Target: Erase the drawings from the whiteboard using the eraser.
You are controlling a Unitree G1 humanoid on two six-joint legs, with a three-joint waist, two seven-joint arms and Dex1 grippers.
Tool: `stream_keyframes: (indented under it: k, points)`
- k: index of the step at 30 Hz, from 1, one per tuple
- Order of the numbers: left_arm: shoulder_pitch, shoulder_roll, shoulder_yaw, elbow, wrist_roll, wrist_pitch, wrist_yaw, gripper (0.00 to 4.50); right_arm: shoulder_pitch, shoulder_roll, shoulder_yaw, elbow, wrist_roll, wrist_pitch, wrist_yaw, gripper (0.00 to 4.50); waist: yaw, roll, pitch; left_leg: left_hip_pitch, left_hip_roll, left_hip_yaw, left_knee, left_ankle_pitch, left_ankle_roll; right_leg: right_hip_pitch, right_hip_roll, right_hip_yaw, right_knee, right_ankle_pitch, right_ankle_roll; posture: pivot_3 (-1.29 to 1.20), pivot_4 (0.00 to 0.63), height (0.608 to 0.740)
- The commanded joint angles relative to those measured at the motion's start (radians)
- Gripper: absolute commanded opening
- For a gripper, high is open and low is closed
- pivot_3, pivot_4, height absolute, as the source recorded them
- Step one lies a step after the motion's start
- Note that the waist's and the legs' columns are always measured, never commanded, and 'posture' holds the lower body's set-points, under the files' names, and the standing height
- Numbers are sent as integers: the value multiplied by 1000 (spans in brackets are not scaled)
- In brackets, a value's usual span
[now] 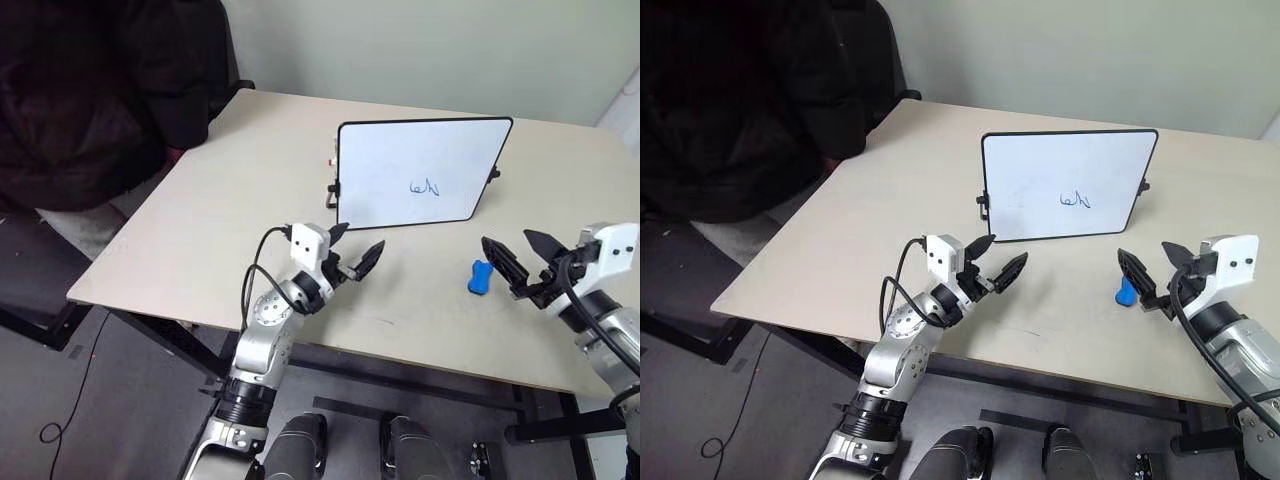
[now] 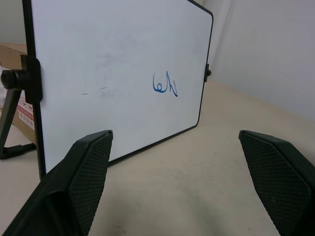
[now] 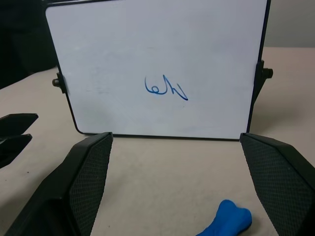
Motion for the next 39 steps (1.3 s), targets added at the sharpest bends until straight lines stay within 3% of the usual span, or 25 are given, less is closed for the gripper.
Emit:
stream_keyframes:
  k: [1, 5, 10, 16, 19, 31, 36, 39]
  points:
    - [2, -10, -12, -36, -11, -3, -12, 4500, 11, -16, -41, -44, 32, 8, -18, 4382, 0, 0, 0, 0, 0, 0, 0, 0, 0, 0, 0, 0, 0, 0, 0, 0, 150, 740]
    - [-2, -7, -9, -27, 1, -12, -2, 4500, 1, -36, -50, -27, 74, 55, -42, 4382, 0, 0, 0, 0, 0, 0, 0, 0, 0, 0, 0, 0, 0, 0, 0, 0, 150, 740]
    - [-5, -13, -8, -17, -6, -11, -6, 4500, -113, -109, -33, 56, 212, 275, -178, 4382, -1, 0, 0, 0, 0, 0, 0, 0, 0, 0, 0, 1, 0, 0, 0, 0, 150, 740]
    - [-7, -14, -1, -9, -12, -10, -7, 4500, -422, -152, -47, 361, 289, 681, -458, 4382, -3, -1, 0, 1, 0, 1, 0, 0, 0, 0, 0, 3, -1, 0, 0, 0, 150, 740]
    - [-8, -16, 1, -2, -10, -16, -5, 4500, -555, -155, -33, 460, 249, 816, -478, 4382, -1, -1, 0, 1, 0, 1, -1, 0, 0, 0, 0, 4, 0, 0, 0, 0, 150, 740]
    - [12, -28, -6, -18, -8, -23, 6, 4500, -847, -287, 408, 887, 232, 861, -470, 4382, 2, 0, 0, -2, -1, 1, -1, -1, 1, -3, 0, 3, 2, 1, 6, 0, 150, 740]
    - [26, -34, -12, -34, -4, -22, 15, 4500, -944, -288, 506, 986, 207, 861, -475, 4382, 3, 0, 0, -3, 0, 2, -1, -5, 5, -5, 0, 3, 2, -6, 8, 0, 150, 740]
    - [40, -40, -19, -47, -2, -20, 21, 4500, -961, -293, 565, 1014, 227, 861, -475, 4382, 5, 0, -1, -3, -1, 2, 0, -6, 9, -4, 0, 2, 2, -4, 0, 0, 150, 740]
